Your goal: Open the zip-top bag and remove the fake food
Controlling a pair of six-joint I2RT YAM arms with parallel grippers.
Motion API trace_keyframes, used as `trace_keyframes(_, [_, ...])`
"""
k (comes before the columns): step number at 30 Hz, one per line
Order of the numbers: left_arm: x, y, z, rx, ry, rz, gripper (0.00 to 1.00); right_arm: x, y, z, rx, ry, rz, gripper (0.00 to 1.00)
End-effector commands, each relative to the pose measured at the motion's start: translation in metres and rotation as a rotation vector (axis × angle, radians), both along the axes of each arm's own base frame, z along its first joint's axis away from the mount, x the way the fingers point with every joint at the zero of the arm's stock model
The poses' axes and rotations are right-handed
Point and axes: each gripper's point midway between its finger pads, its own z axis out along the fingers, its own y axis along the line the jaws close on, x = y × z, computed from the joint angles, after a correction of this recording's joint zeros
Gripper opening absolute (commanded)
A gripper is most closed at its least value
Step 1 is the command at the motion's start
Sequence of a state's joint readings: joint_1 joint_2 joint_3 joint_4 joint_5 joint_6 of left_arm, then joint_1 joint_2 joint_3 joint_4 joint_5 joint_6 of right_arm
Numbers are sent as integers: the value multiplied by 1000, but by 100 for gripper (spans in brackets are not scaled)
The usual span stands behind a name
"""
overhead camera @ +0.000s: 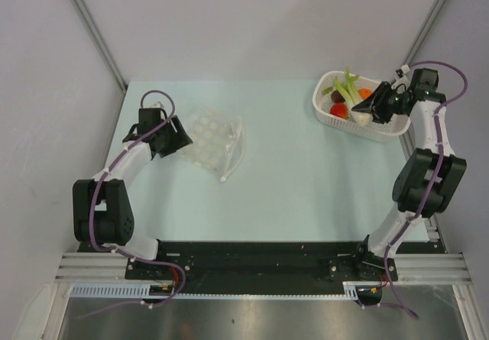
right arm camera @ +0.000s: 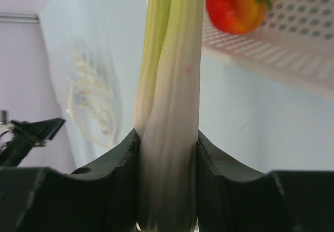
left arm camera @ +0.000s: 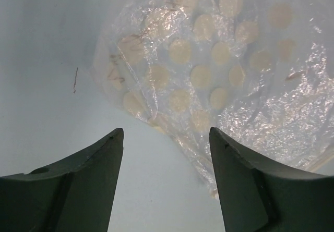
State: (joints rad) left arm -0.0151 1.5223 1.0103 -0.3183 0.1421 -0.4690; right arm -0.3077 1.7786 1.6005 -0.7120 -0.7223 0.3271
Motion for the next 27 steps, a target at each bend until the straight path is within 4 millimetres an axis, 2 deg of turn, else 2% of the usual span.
trace_keyframes(1, [3, -4, 42, 3, -108, -49, 72, 14, -30, -7, -230, 2, 69, 1])
trace_keyframes(2, [0, -5, 42, 8, -103, -60, 72, 20, -42, -21, -246, 28, 52, 1])
trace_keyframes(4, [-4, -8, 46, 18, -109, -81, 73, 25, -54, -28, -277, 47, 62, 2])
trace_keyframes(5, [-7, -8, 51, 31, -121, -93, 73, 26, -63, -44, -281, 90, 51, 2])
trace_keyframes(10, [-22, -16, 67, 60, -178, -139, 79, 24, -88, -71, -343, 162, 25, 9])
trace_keyframes(11, [-25, -15, 73, 69, -194, -141, 80, 24, -96, -74, -385, 167, 25, 11])
trace_keyframes(12, [-27, -15, 73, 73, -196, -138, 81, 24, -100, -79, -397, 184, 17, 18])
trace_keyframes(14, [-34, -17, 69, 63, -184, -139, 82, 30, -109, -75, -435, 179, 0, 23])
trace_keyframes(15, [-37, -17, 66, 58, -176, -142, 82, 31, -110, -79, -433, 190, 0, 25])
trace_keyframes(17, [-42, -21, 64, 36, -165, -150, 82, 37, -116, -79, -469, 198, -19, 26])
trace_keyframes(18, [-45, -22, 61, 30, -160, -149, 82, 42, -120, -74, -490, 190, -36, 31])
trace_keyframes(21, [-52, -23, 58, 20, -155, -146, 83, 51, -127, -76, -574, 208, -69, 32])
trace_keyframes(23, [-56, -22, 59, 18, -158, -139, 82, 55, -133, -84, -640, 241, -89, 41])
trace_keyframes(24, [-58, -22, 56, 19, -150, -136, 82, 58, -138, -81, -665, 241, -107, 46])
trace_keyframes(25, [-60, -22, 56, 15, -145, -129, 83, 60, -144, -89, -693, 266, -119, 47])
trace_keyframes(27, [-63, -22, 54, 15, -137, -126, 83, 65, -149, -91, -702, 280, -160, 50])
